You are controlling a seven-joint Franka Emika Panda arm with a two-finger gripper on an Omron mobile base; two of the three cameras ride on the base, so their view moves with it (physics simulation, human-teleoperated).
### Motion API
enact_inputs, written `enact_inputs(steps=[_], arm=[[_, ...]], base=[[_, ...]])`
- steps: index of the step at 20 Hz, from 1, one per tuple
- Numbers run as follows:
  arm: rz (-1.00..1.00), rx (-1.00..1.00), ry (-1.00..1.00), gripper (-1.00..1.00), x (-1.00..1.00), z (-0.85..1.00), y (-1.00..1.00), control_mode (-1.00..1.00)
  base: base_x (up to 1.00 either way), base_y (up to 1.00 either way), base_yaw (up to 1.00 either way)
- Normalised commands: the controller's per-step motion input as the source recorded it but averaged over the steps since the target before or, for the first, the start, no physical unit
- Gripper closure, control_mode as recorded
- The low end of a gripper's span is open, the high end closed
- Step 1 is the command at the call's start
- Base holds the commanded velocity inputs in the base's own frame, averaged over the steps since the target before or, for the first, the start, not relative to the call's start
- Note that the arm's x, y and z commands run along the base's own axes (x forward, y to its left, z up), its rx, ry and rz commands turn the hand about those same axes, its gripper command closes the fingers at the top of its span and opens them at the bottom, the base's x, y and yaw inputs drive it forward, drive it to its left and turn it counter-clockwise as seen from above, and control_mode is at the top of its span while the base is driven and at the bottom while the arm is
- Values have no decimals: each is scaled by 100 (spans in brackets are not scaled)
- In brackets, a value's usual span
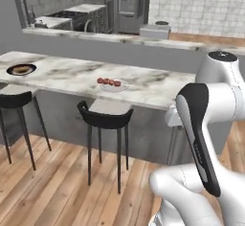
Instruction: Pick up the pear and kiwi from the fridge and place one fruit on each plate on the dining counter.
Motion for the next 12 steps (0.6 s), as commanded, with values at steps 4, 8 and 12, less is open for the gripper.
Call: enact_inputs(steps=[4, 8, 12], arm=[[0, 0, 0, 100, 0, 0, 0, 100], [0, 0, 0, 100, 0, 0, 0, 100], [0, 0, 0, 100, 0, 0, 0, 100]], base=[[11, 92, -57], [1, 100, -46], [0, 100, -39]])
